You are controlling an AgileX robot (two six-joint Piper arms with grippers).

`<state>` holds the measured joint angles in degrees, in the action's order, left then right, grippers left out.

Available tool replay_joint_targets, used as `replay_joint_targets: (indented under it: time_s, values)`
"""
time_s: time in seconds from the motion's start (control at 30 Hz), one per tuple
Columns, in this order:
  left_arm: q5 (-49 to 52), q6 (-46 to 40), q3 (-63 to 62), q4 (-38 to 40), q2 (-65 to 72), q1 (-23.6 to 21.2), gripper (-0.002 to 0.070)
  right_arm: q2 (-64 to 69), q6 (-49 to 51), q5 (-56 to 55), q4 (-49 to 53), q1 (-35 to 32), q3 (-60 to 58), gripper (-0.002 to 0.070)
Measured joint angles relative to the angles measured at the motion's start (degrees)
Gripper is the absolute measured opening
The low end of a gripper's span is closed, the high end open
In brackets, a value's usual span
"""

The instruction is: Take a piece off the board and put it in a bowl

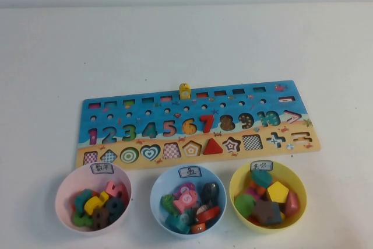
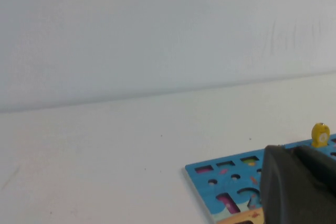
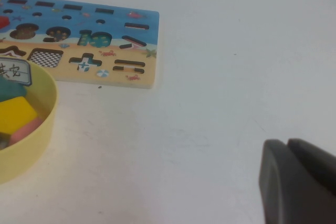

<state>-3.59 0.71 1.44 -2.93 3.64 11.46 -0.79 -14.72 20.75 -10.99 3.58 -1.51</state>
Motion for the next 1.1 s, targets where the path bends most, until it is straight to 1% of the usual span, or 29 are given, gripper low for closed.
replay_joint_targets:
  time_s: [0.1, 0.23, 0.53, 1.1]
  values:
    - [3.6, 0.0, 0.0, 0.1, -1.4, 0.0, -0.0004, 0.0, 0.0, 0.0, 0.0, 0.0, 0.0, -0.0018]
    - [11.1, 0.0, 0.0, 0.8, -4.0, -0.1, -0.0004, 0.0, 0.0, 0.0, 0.0, 0.0, 0.0, -0.0018]
    - [23.9, -0.2, 0.0, 1.4, -4.2, -0.5, -0.0004, 0.0, 0.0, 0.1, 0.0, 0.0, 0.0, -0.0018]
    - [24.7, -0.2, 0.0, 1.4, -4.2, -0.6, -0.0004, 0.0, 0.0, 0.1, 0.0, 0.0, 0.0, -0.0018]
